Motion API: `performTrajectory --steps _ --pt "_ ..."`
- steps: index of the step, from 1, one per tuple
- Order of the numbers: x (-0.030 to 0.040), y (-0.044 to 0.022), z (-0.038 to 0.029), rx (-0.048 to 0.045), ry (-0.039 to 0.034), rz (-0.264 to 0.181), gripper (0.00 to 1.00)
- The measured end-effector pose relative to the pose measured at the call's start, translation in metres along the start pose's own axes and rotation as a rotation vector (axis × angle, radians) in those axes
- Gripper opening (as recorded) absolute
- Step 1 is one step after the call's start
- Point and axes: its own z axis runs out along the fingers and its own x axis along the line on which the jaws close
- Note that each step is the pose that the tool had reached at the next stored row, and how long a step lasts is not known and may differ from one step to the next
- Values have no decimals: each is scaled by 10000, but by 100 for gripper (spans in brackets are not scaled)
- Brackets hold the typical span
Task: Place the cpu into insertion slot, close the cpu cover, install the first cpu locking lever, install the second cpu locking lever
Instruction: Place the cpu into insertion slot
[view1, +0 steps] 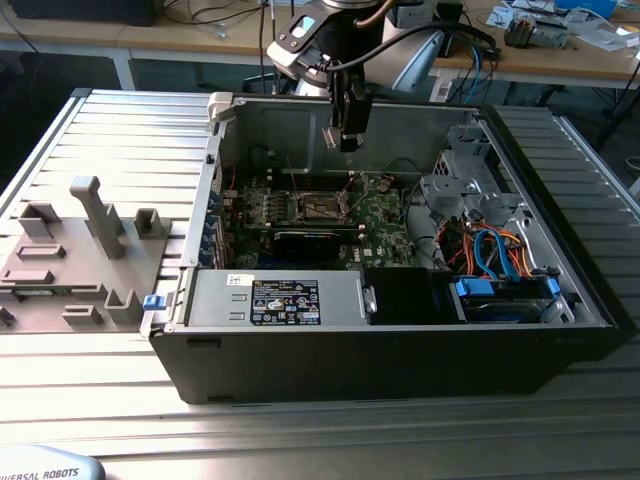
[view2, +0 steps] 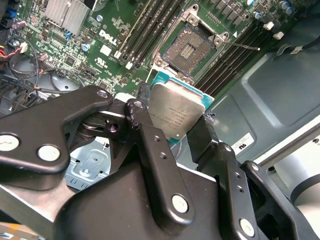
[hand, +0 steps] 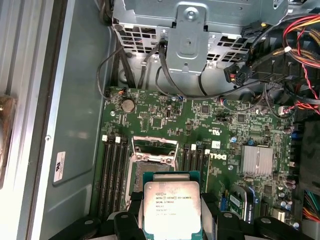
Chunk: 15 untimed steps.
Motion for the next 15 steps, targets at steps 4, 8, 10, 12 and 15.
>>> performTrajectory --steps 4,8,10,12,15 --pt "0 0 0 0 -2 27 54" --pt "0 0 0 -1 -5 68 54" --pt "0 0 1 -1 -7 87 54" --pt "0 0 1 -1 -8 104 54" --pt "0 0 1 -1 -11 137 54"
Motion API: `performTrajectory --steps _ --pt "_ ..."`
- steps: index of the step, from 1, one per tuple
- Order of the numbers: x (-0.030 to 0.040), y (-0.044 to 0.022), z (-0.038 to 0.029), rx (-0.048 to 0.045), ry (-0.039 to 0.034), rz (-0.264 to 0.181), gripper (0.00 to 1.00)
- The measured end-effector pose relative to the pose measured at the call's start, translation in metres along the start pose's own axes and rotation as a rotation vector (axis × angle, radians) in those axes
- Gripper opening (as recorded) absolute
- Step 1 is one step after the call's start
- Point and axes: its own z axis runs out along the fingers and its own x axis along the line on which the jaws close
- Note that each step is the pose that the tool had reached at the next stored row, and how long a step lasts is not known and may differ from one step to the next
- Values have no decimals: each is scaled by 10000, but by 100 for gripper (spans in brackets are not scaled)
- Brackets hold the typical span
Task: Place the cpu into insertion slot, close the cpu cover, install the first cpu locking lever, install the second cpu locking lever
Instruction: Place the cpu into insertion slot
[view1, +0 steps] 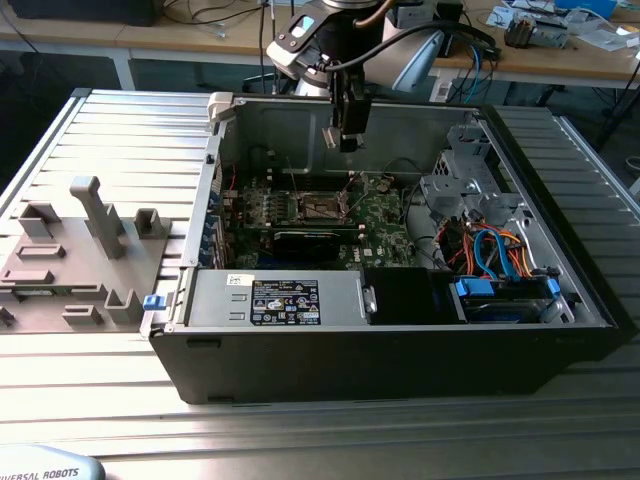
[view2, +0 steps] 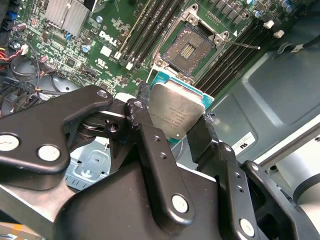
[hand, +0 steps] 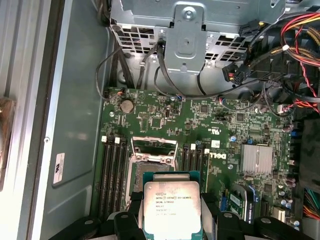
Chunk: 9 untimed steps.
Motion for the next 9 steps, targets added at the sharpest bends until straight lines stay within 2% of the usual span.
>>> performTrajectory --steps 9 --pt "0 0 0 -1 -6 77 54"
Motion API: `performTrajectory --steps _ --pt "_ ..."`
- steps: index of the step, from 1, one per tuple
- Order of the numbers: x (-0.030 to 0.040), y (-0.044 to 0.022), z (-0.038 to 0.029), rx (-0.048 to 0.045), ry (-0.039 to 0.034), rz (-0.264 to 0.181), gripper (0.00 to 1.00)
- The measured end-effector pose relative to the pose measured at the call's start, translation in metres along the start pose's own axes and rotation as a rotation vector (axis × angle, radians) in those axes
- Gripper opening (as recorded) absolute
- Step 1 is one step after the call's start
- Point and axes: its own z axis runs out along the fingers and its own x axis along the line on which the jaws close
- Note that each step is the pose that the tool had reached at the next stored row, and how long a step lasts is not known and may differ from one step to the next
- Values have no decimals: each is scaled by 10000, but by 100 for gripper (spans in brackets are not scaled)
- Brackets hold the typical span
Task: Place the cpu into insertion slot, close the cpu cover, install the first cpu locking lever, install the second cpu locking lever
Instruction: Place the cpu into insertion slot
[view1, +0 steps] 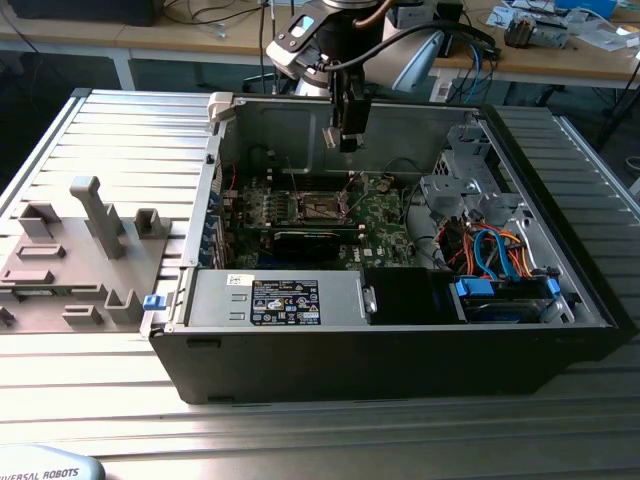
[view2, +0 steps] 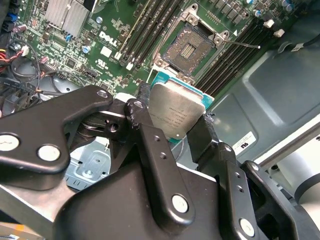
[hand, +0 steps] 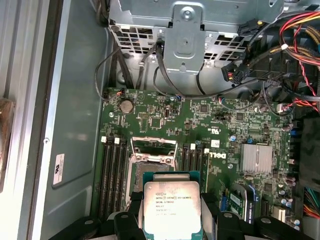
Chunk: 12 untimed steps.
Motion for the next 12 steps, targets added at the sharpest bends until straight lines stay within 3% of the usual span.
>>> performTrajectory --steps 12 --pt "0 0 1 -1 -7 97 54"
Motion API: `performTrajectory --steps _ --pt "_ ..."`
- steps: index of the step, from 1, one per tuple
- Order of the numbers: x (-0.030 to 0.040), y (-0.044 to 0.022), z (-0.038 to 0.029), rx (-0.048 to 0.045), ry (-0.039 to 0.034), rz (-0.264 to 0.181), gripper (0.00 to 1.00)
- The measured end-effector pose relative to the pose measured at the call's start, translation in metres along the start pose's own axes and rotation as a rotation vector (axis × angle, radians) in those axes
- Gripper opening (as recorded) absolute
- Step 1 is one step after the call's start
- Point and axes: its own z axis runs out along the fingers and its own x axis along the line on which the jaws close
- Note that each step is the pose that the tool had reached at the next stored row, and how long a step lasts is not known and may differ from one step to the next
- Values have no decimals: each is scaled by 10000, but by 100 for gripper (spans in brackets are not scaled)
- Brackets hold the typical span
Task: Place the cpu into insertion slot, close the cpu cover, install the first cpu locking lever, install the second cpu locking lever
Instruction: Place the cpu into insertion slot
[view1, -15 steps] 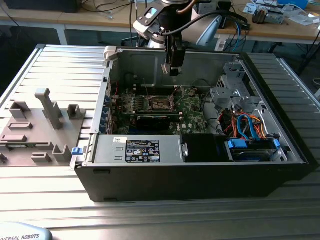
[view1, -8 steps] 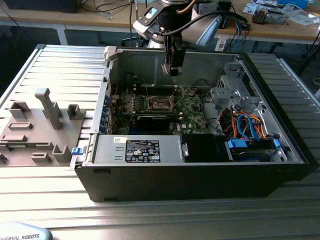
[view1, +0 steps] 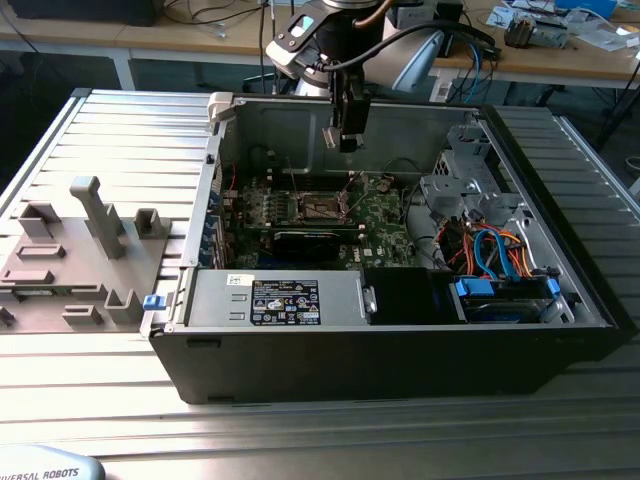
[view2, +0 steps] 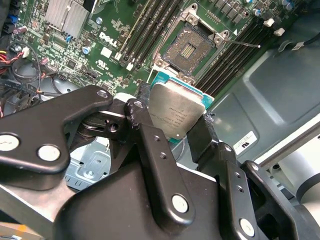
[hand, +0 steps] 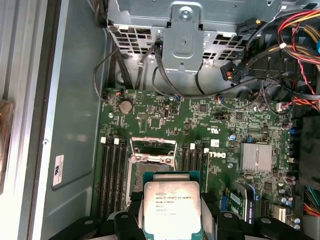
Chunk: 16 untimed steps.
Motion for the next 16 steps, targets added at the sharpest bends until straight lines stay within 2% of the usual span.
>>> performTrajectory --steps 16 --pt "0 0 1 -1 -11 138 54"
